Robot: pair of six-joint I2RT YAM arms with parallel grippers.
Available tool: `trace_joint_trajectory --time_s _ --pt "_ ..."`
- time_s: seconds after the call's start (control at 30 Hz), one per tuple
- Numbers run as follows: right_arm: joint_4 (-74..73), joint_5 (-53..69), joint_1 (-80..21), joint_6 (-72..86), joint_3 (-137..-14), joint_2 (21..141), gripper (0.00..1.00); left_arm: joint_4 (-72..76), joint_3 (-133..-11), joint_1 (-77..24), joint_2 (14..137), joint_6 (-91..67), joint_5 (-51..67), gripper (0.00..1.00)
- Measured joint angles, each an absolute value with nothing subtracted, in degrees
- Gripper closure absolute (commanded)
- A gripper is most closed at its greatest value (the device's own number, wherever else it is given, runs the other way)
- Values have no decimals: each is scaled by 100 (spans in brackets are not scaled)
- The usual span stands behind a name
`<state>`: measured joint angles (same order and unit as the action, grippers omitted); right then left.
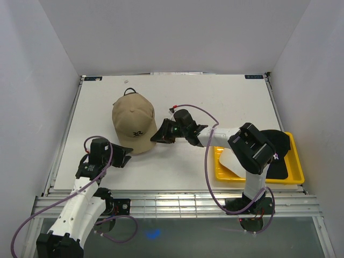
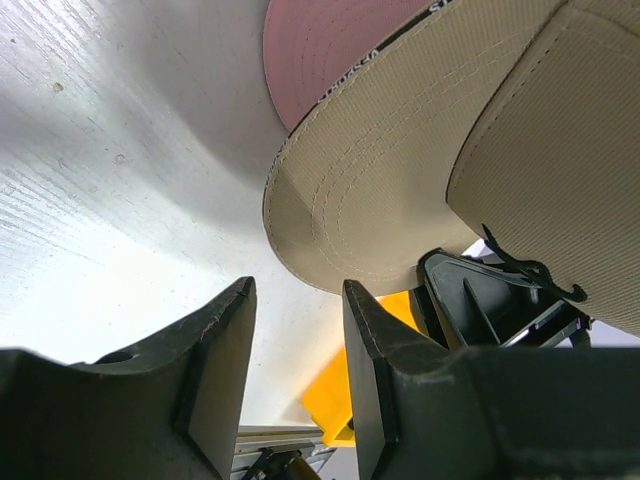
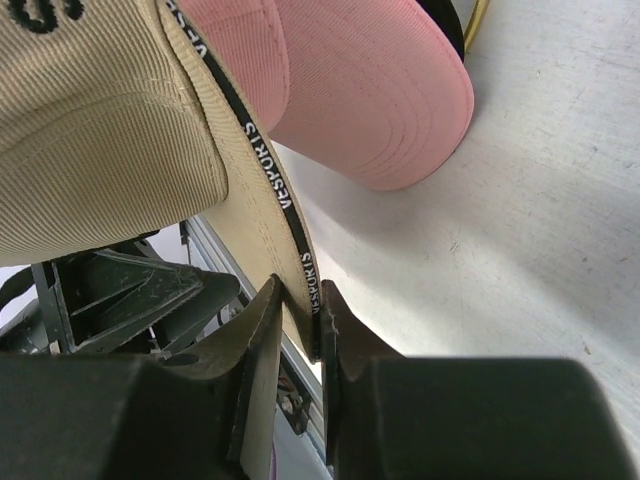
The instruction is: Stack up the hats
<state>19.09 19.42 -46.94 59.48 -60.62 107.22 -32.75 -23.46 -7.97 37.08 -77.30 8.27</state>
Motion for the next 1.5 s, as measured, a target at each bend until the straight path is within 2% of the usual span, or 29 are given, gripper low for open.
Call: trace_joint_trajectory --time_s 0.47,0.7,0.87,1.07,1.2,1.4,1.5 --pt "2145 1920 -4709 5951 -6101 10962 92 -3350 -2477 -797 3588 -7623 832 52" --pt "2265 1896 -4735 5946 -6114 11043 85 -3354 -2515 -797 3588 -7579 858 52" --pt "2265 1876 -4740 5924 -6173 11102 84 -3369 -2515 -797 3579 -7561 888 52" --pt "2217 1824 -4753 5817 -6211 11118 71 -3406 -2523 -797 3579 -7566 932 52" --pt "2084 1699 -4772 5710 -6235 11181 56 -3404 -2528 -797 3579 -7566 967 53" --pt "1568 1612 -4770 5645 -6195 11430 48 -3402 -2613 -797 3597 -7546 1004 53" --pt "1542 1599 -4777 5625 -6206 11406 47 -3402 -2633 -797 3594 -7535 1017 53"
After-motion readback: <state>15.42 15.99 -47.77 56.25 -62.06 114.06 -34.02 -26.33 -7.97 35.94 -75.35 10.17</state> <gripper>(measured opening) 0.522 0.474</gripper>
